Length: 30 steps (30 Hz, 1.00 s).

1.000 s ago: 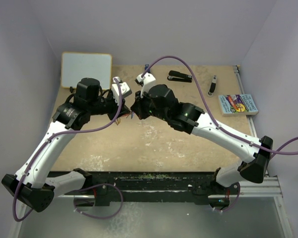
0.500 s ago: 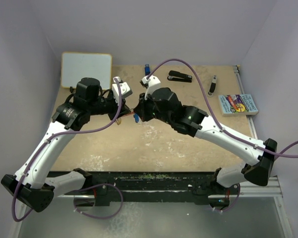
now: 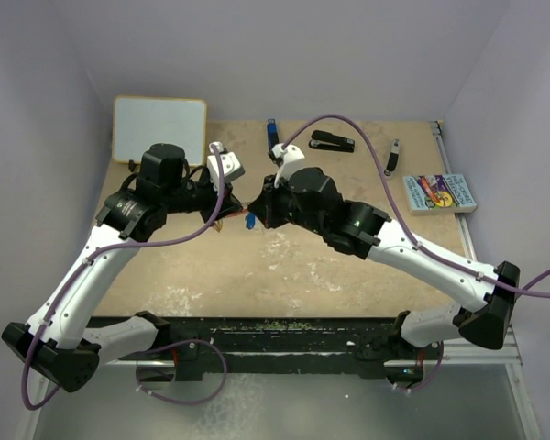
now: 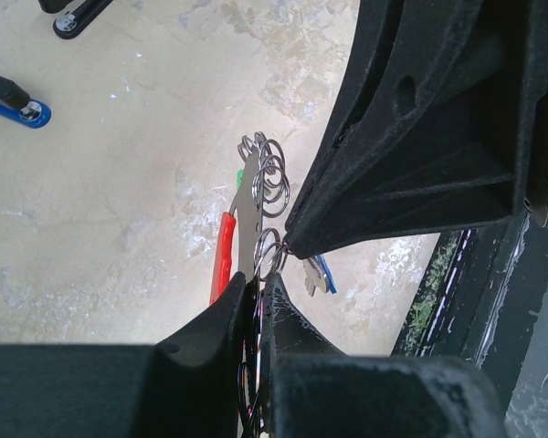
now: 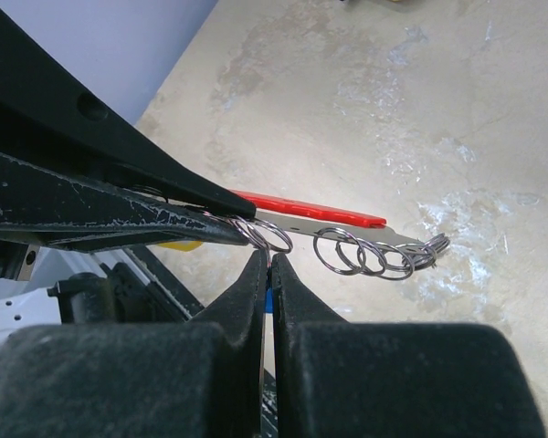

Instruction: Put the keys on the keyring

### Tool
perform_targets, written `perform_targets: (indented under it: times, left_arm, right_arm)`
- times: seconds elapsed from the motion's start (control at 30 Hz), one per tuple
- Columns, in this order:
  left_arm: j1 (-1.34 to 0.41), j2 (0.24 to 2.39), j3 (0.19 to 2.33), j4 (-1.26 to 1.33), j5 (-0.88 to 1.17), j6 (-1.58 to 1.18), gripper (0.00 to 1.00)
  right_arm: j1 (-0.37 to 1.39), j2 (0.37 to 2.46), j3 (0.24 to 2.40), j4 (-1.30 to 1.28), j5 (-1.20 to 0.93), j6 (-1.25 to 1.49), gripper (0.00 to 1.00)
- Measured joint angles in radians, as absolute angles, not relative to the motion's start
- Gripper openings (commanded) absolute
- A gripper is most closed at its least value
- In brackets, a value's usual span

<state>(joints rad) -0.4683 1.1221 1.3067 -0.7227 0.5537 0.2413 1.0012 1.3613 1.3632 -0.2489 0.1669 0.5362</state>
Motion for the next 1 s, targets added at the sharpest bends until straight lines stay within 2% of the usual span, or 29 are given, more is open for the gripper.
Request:
perform_targets:
  times: [0.13, 0.2, 0.3, 0.47, 0.63, 0.8, 1.0]
  left_arm:
    - [-0.468, 1.122, 1.307, -0.722, 0.554, 0.227, 0.04]
    - [-0.468, 1.122, 1.307, -0.722, 0.554, 0.226, 0.04]
    - [-0.468, 1.122, 1.307, -0.723, 0.553, 0.226, 0.04]
    - [-0.466, 1.122, 1.321, -0.717, 0.531, 0.226, 0.04]
    - [-0.466, 1.122, 1.332, -0.712, 0.529, 0.227, 0.04]
    - [-0.466, 1.122, 1.333, -0.712, 0.556, 0.228, 0.04]
    - [-0.466, 1.125, 1.333, -0.714, 0.675, 0.232, 0.04]
  right_arm:
    - [1.001, 1.353, 1.345, -0.232, 0.165, 0.555, 0.0]
    - [1.001, 1.351, 1.337, -0.225, 0.165, 0.564, 0.06]
    - [1.001, 1.343, 1.323, -0.225, 0.166, 0.578, 0.21]
    - [1.001, 1.295, 1.289, -0.276, 0.167, 0.598, 0.29]
    - [1.0, 1.234, 1.278, -0.302, 0.175, 0.603, 0.29]
    - [1.0, 1.19, 1.28, -0.29, 0.183, 0.549, 0.24]
    - [1.0, 1.221, 1.305, -0.229, 0.102, 0.405, 0.22]
